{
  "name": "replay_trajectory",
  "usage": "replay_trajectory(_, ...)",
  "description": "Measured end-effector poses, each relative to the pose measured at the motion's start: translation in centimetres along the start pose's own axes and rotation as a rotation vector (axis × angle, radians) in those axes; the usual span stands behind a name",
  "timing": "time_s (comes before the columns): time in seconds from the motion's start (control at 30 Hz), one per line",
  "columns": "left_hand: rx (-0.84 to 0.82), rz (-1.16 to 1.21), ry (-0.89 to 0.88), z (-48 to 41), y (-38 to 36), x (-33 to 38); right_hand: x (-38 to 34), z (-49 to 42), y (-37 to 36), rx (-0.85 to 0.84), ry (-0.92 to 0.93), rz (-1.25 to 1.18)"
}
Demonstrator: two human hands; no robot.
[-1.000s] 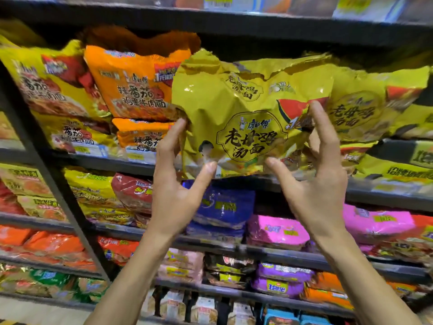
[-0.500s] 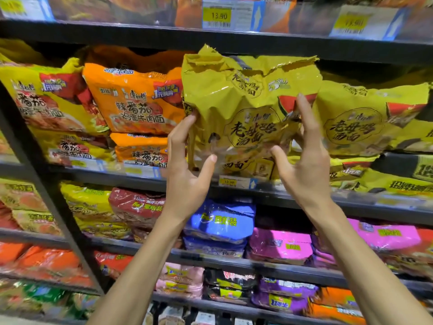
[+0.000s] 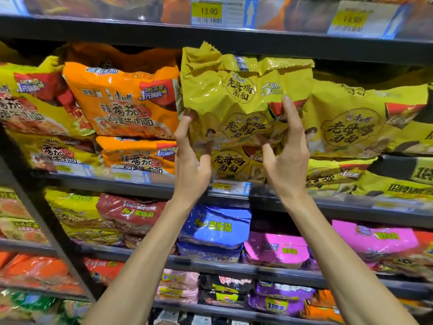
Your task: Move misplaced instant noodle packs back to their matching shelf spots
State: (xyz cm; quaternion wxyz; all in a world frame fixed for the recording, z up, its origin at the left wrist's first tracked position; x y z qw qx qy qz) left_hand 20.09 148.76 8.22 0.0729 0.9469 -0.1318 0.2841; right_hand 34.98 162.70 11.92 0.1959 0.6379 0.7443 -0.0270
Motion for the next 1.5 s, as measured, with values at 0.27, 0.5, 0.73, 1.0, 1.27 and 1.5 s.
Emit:
replay_trajectory(0.27, -0.032, -0.100, -0.022, -1.0, -0.7, -1.0, 0.1, 0.6, -0.5, 0.023, 0.020, 0.065)
replay_trajectory(0.5, 0.000, -0.157, -0.050, -2.3, -0.6, -1.4, 0.4, -0.2, -2.0, 0.024, -0.049, 0.081)
replay_trajectory(0.73, -0.082, -0.074, 0.024, -3.4, -0.9, -2.0, 1.3, -1.0, -2.4, -0.046, -0.174, -0.005)
replay_trajectory(1.0, -0.149, -0.166, 0.008, -2.9, -0.7, -1.2, 0.8, -0.9, -2.1, -0.158, -0.212, 0.024)
replay_trajectory(1.27, -0.221, -0.159, 0.076, -2.2, -0.1, -1.1, 0.1, -0.8, -1.1, -0.336, -0.263, 0.079)
replay_trajectory(1.5, -0.269, -0.148, 0.148, -0.9, 1.5, -0.8, -1.3, -0.4, 1.5, -0.334, -0.260, 0.203)
Point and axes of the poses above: each hand's wrist, its own z-axis away from the middle knuckle, its own y-axis out of the back of the hand, x = y × z, the point moved 10 cm from there along -z, towards the middle knuckle, and after that the axes turned 1 degree about -z, right-handed, at the moved point
